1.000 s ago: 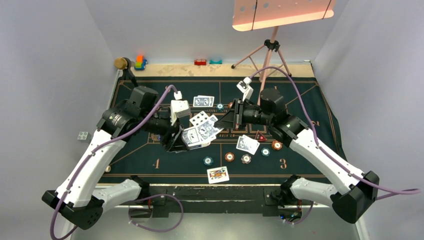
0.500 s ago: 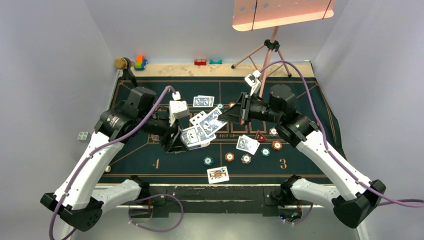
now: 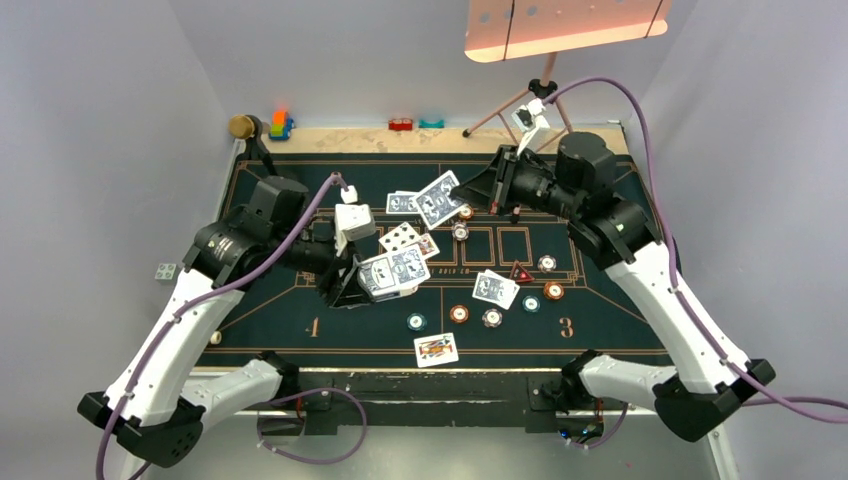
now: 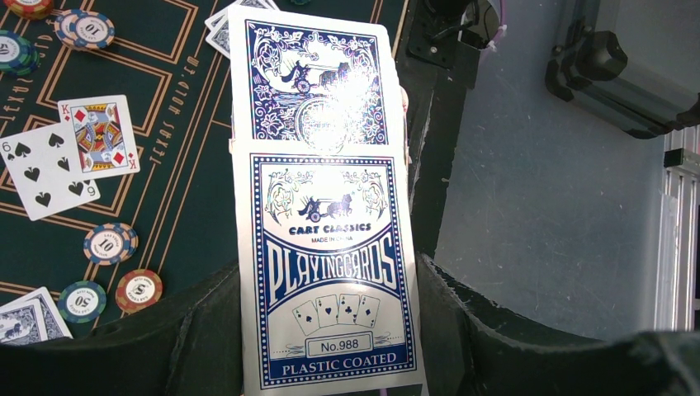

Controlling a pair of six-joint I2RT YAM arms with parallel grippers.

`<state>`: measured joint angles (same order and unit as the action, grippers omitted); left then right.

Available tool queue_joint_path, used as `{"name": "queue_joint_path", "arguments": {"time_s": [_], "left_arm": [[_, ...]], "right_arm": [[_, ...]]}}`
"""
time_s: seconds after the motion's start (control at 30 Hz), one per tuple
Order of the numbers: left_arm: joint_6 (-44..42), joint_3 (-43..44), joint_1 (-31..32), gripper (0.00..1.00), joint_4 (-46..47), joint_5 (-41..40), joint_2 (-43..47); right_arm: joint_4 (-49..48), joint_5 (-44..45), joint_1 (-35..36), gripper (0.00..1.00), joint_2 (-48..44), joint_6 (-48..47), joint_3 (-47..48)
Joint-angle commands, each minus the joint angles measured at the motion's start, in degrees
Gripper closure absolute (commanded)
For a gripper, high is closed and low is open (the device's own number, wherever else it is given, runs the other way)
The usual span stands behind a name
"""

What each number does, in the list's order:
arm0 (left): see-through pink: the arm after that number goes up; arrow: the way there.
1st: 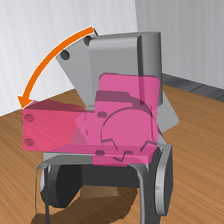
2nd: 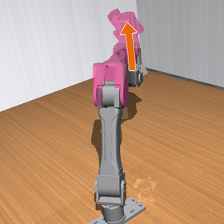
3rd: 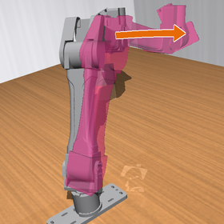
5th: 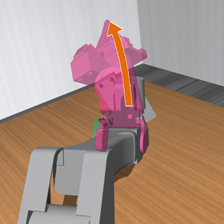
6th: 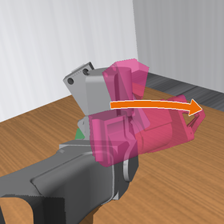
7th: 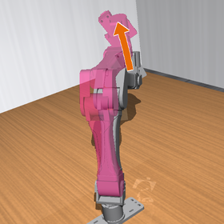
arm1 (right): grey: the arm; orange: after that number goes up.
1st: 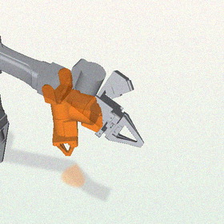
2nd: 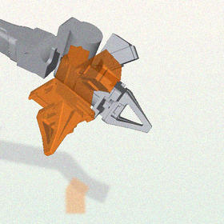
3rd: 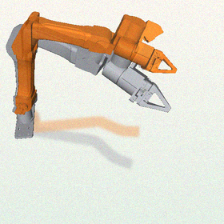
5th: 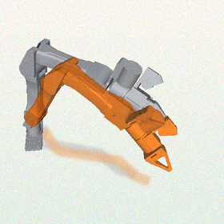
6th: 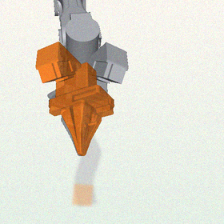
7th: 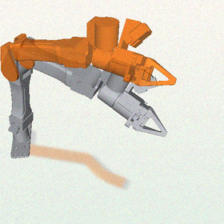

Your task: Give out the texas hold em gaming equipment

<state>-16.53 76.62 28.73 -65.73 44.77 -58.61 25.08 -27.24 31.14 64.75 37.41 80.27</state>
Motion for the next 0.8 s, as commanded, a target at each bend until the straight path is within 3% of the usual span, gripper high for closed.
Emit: {"name": "queue_joint_path", "arguments": {"time_s": [0.0,0.13,0.33,0.77], "left_arm": [[-0.8,1.2,-0.4,1.0,-0.4,2.1,1.8],[-1.1,0.7,-0.4,1.0,-1.8,2.4,2.6],[-1.3,1.0,-0.5,1.0,-3.2,2.8,4.3],[-2.4,2.1,-0.4,1.0,-5.5,1.9,5.3]], "right_arm": [[9.6,14.3,0.1,1.0,4.4,-10.4,4.3],[12.5,24.8,1.7,1.0,9.7,-15.1,6.0],[16.6,47.7,9.9,1.0,22.6,-20.3,11.7],[16.2,76.4,19.6,1.0,47.9,-25.6,20.3]]}}
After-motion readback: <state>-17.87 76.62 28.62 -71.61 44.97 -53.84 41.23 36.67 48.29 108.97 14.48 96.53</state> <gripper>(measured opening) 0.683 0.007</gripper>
